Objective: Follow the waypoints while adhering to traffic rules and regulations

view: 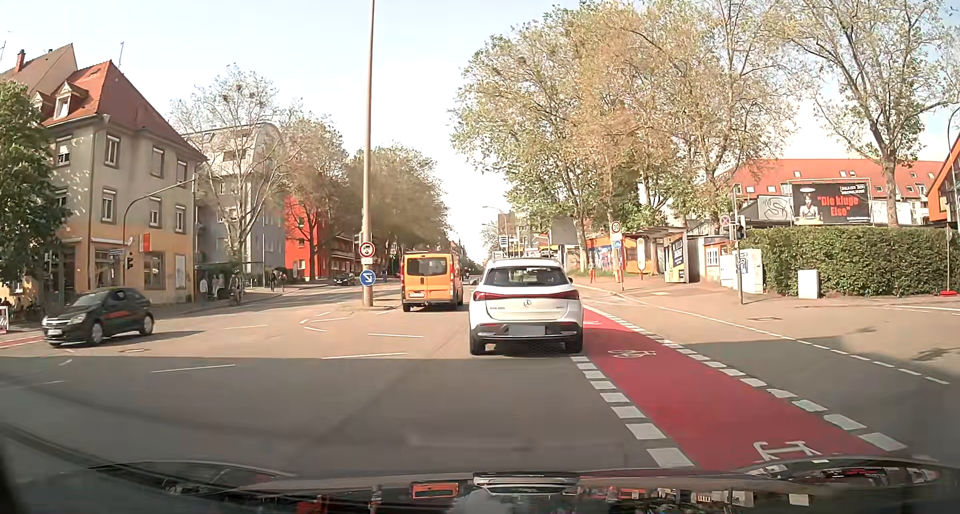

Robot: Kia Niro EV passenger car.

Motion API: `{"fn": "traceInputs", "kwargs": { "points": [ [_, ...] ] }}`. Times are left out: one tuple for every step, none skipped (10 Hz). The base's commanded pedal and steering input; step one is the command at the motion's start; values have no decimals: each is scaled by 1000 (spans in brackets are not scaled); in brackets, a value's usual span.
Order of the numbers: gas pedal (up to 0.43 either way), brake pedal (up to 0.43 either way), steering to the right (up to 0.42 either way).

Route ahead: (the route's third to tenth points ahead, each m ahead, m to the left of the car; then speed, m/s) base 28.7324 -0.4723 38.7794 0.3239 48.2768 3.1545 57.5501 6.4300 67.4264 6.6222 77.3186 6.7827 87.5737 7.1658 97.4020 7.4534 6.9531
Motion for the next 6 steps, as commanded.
{"fn": "traceInputs", "kwargs": {
  "points": [
    [228,0,-3],
    [228,0,1],
    [248,0,1],
    [248,0,0],
    [260,0,0],
    [268,0,0]
  ]
}}
